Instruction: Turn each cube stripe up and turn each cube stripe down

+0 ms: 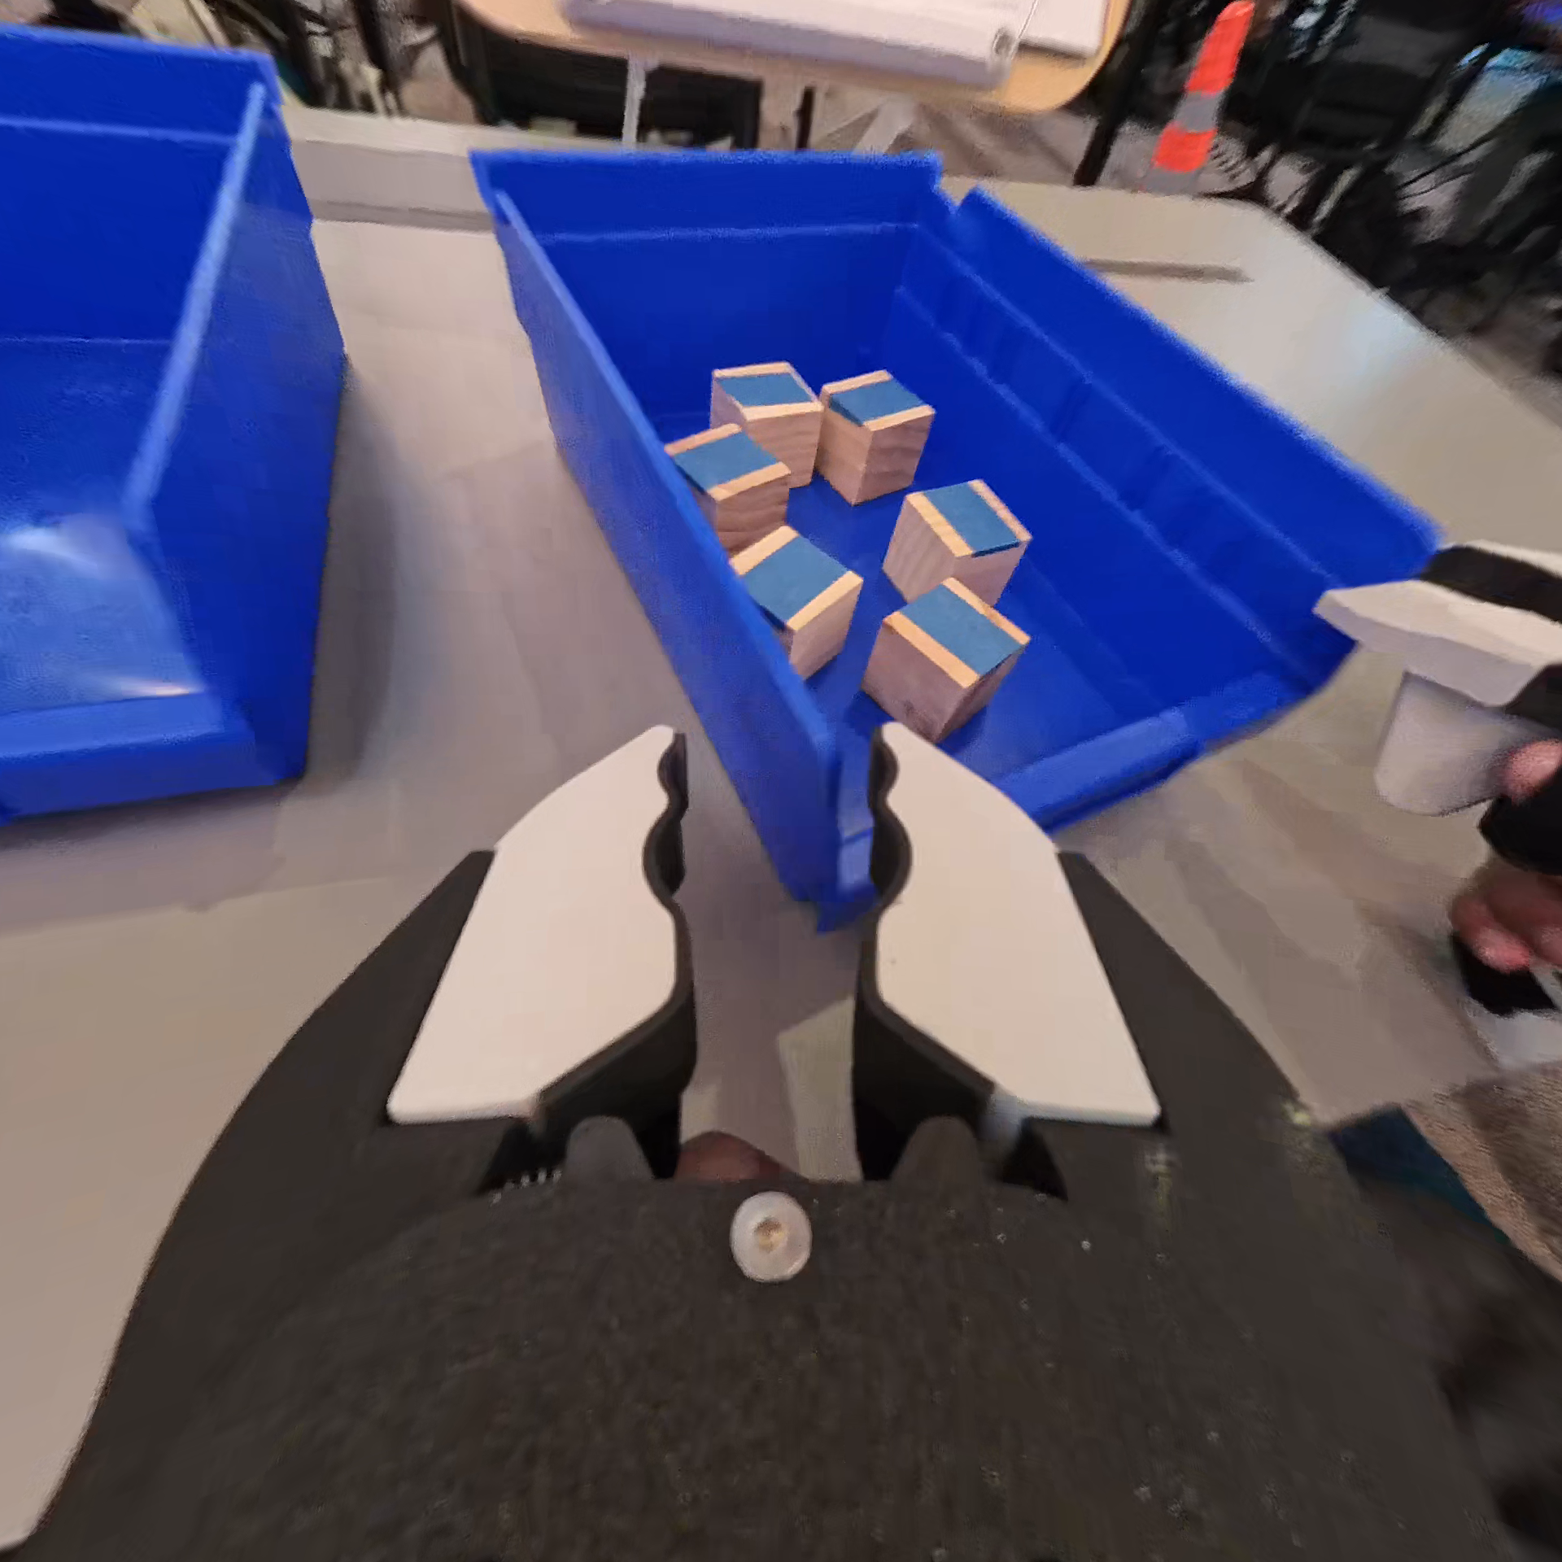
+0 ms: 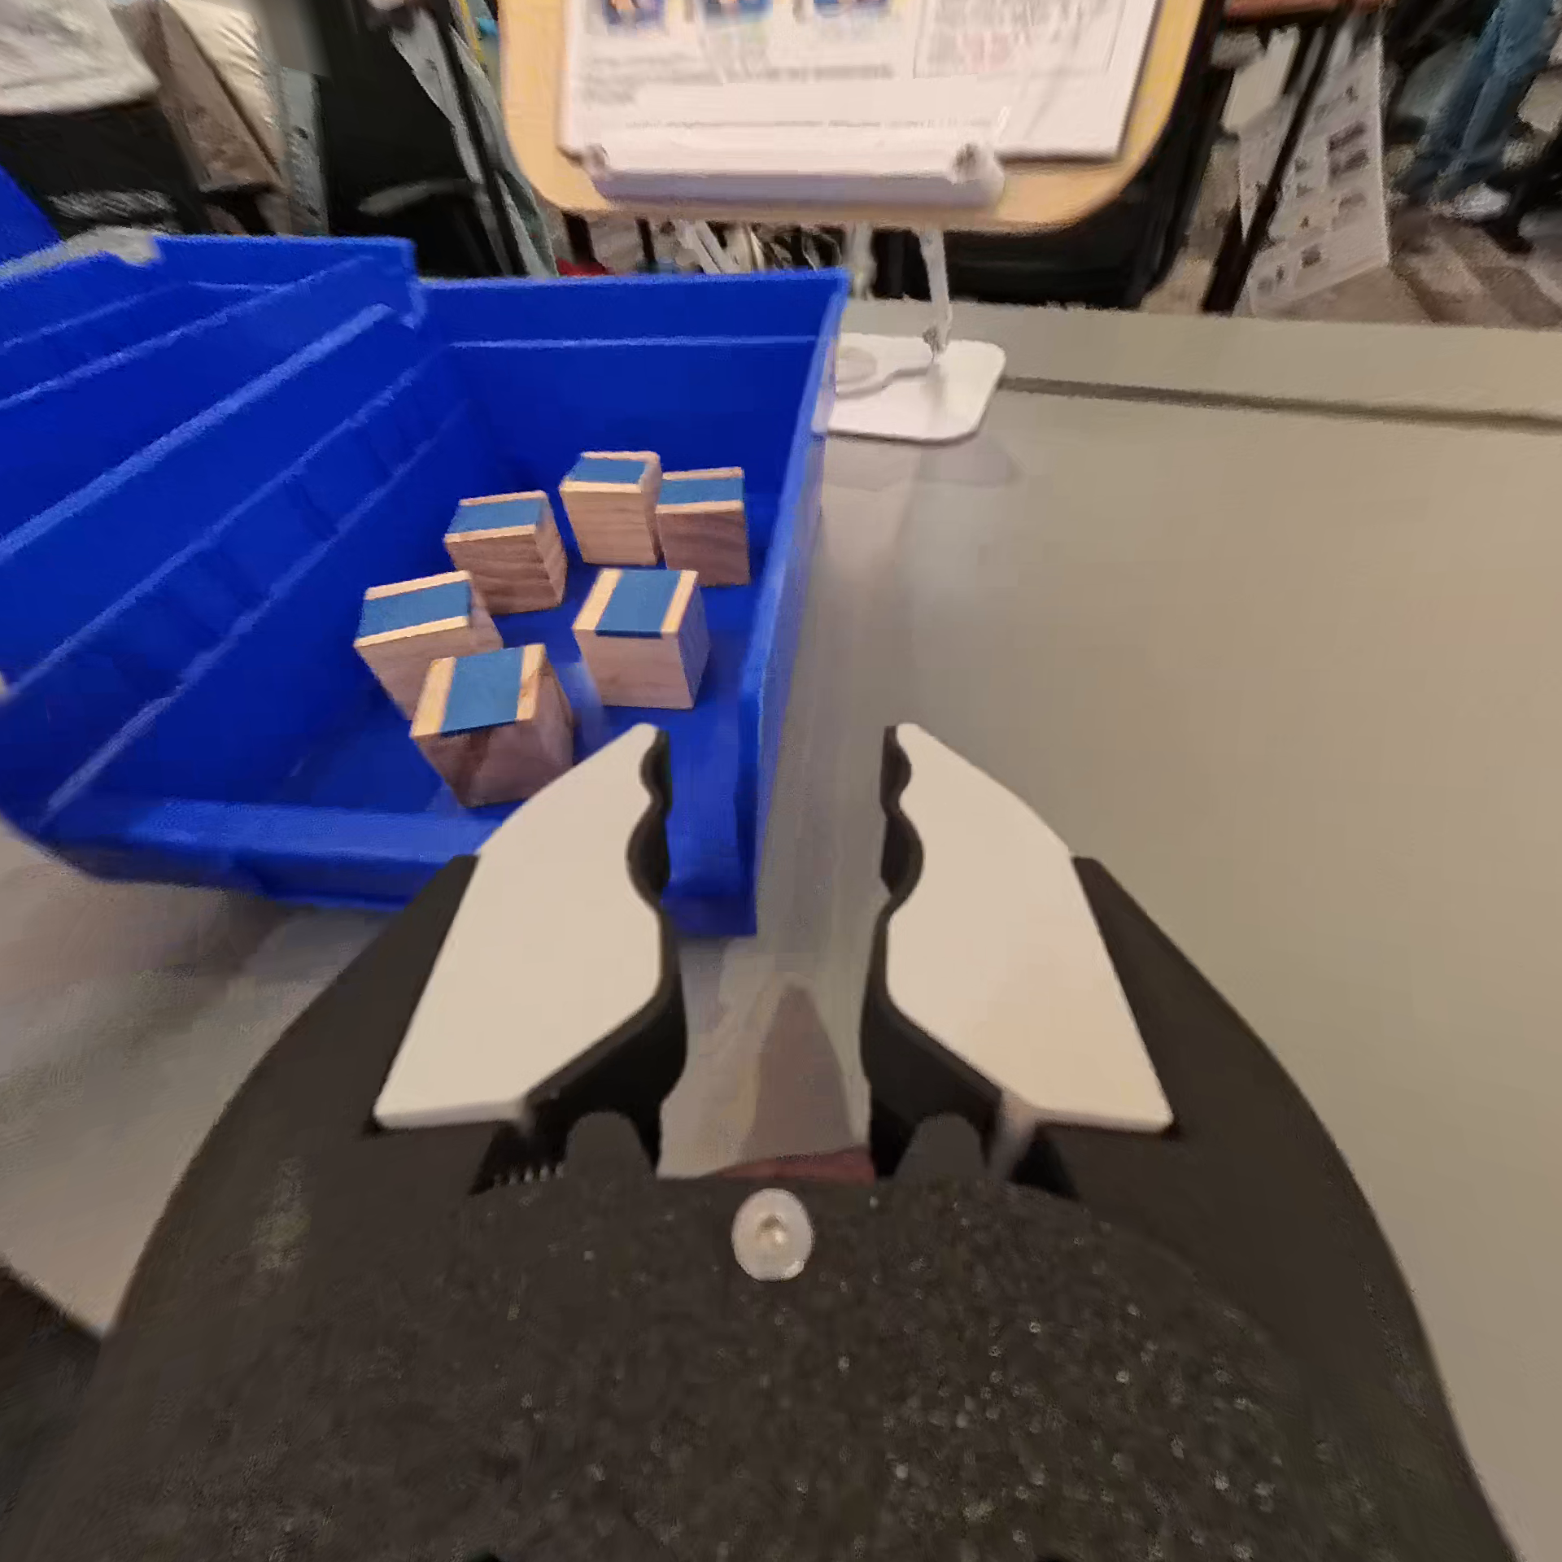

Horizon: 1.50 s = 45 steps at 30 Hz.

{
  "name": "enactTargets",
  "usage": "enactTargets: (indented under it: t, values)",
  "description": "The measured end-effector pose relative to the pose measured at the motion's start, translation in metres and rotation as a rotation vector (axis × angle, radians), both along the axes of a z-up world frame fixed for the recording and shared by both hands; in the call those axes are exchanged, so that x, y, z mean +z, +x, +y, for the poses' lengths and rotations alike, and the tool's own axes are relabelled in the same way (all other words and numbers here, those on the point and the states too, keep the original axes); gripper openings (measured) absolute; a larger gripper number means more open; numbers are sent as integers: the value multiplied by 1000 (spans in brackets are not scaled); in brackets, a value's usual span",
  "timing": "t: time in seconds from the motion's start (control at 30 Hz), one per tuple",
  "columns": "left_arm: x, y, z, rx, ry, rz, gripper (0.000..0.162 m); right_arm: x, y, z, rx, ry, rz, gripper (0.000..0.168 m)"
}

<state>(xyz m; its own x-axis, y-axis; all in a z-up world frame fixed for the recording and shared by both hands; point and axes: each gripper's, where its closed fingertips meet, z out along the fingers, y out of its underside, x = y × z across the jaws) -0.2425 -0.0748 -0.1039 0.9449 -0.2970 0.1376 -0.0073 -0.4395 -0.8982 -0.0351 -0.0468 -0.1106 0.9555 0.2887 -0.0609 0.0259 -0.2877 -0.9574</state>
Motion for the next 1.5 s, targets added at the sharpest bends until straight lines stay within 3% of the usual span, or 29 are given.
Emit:
enactTargets:
  t: [0.07, 0.13, 0.2, 0.27, 0.43, 0.47, 0.5, 0.6, 0.7, 0.8, 0.83, 1.07, 1.3, 1.43, 1.5]
  values:
    - [18, -30, -14, -36, 61, -20, 46, 14, -2, -22, 88, 112, 9, 47]
    - [35, -94, -13, 66, 148, 32, 44, 20, -9, -45, 170, 203, -21, 49]
    - [44, -168, -9, 180, 203, 49, 47, 10, -14, -58, 214, 190, -133, 63]
    - [37, -226, -1, 220, 149, 9, 52, -1, -14, -62, 210, 161, -254, 76]
    - [7, -311, 49, 307, 76, 41, 54, -5, -40, -69, 274, 182, -290, 72]
    - [6, -321, 60, 326, 93, 74, 46, -9, -50, -73, 305, 159, -261, 72]
    - [5, -323, 70, 313, 106, 90, 36, -13, -60, -77, 332, 122, -222, 72]
    - [-5, -318, 98, 267, 54, 69, 39, -19, -92, -92, 436, 13, -67, 72]
    - [-16, -318, 117, 274, -4, 100, 38, -14, -119, -103, 509, 34, -19, 62]
    - [-16, -316, 117, 303, -28, 26, 5, -18, -142, -109, 537, 36, -82, 57]
    - [-17, -314, 112, 298, -33, 16, 4, -19, -152, -112, 555, 31, -93, 54]
    - [-17, -301, 11, 415, -1, 76, 4, -6, -213, -97, 526, 34, -70, 43]
    - [-16, -284, -75, 456, 20, 39, 5, -8, -291, -68, 525, -63, 18, 50]
    - [-15, -268, -96, 465, 52, 73, 6, -15, -316, -59, 515, -133, 41, 38]
    - [-9, -263, -103, 501, 103, 103, 7, -4, -306, -49, 433, -78, -20, 10]
